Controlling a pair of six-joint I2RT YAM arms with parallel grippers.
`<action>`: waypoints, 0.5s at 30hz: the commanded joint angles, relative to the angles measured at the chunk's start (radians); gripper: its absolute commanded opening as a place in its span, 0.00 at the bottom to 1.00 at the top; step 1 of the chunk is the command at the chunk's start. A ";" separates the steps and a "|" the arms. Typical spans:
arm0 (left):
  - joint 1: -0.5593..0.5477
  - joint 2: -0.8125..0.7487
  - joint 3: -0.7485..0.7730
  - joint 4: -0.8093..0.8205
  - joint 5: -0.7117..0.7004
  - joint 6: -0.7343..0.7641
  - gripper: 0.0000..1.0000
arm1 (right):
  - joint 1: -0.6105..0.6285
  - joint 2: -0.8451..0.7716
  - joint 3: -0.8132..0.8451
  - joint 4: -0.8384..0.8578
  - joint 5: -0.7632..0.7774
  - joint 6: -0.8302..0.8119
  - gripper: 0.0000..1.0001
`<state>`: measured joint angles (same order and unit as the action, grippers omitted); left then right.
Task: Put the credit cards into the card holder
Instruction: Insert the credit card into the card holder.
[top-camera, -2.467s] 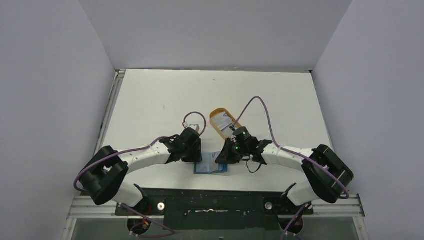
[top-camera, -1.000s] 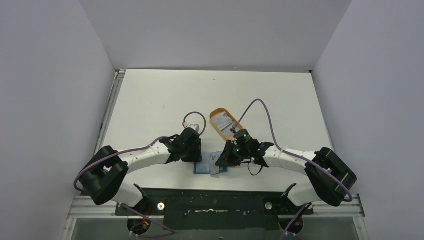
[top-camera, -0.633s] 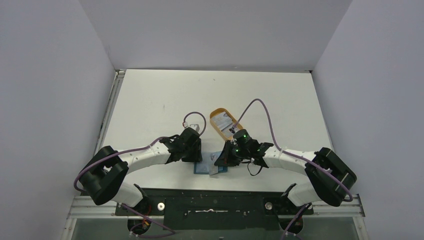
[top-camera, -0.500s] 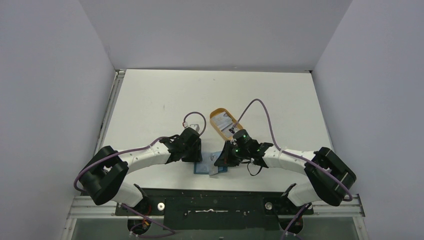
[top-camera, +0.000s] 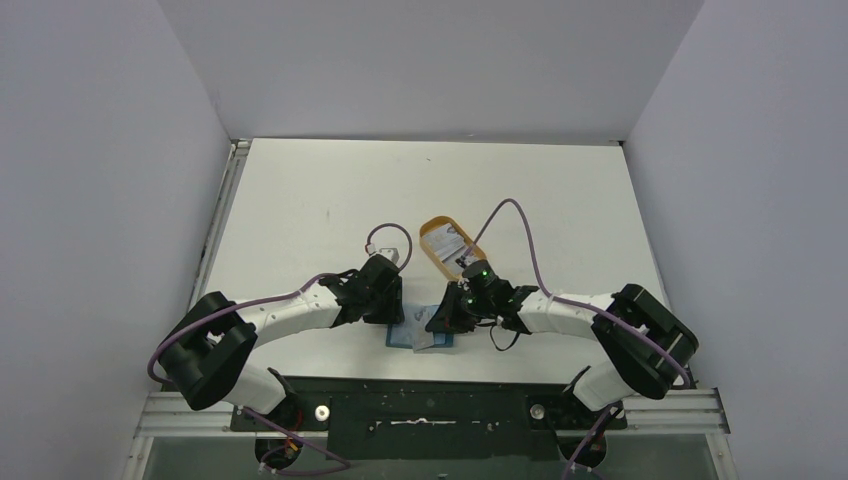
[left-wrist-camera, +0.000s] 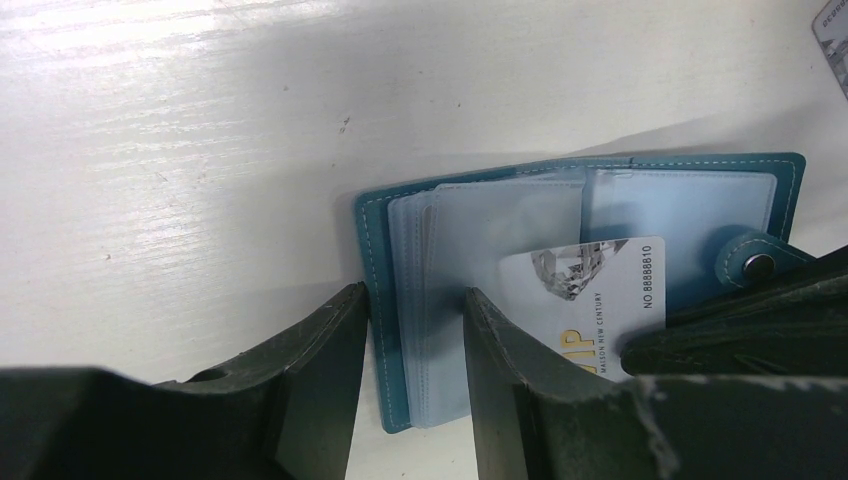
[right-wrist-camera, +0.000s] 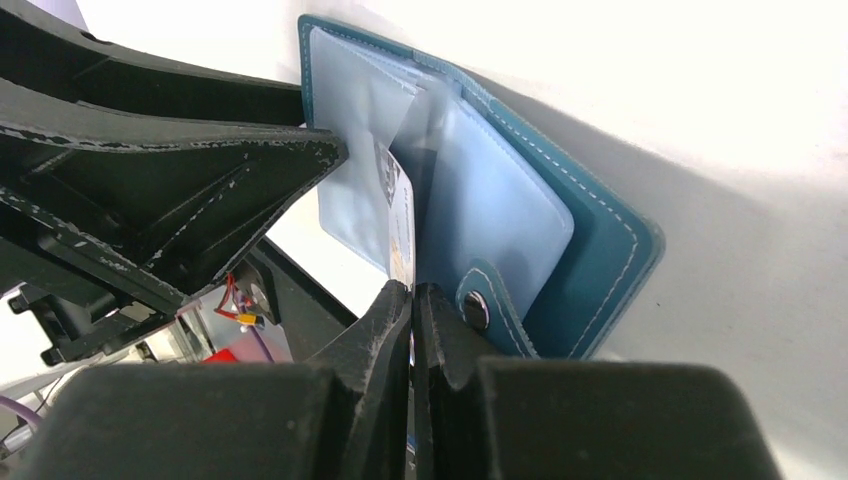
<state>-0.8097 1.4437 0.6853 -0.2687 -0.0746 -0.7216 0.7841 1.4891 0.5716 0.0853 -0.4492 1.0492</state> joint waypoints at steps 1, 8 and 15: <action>-0.005 0.012 -0.017 -0.071 0.001 0.014 0.36 | -0.009 0.014 -0.014 0.056 0.101 0.006 0.00; -0.004 0.009 -0.020 -0.072 0.000 0.016 0.36 | -0.015 0.000 -0.024 0.024 0.173 0.025 0.00; -0.004 -0.003 -0.024 -0.078 0.002 0.013 0.36 | -0.016 0.003 -0.026 0.018 0.210 0.049 0.00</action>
<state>-0.8097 1.4425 0.6853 -0.2691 -0.0746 -0.7216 0.7776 1.4895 0.5621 0.1040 -0.3538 1.0946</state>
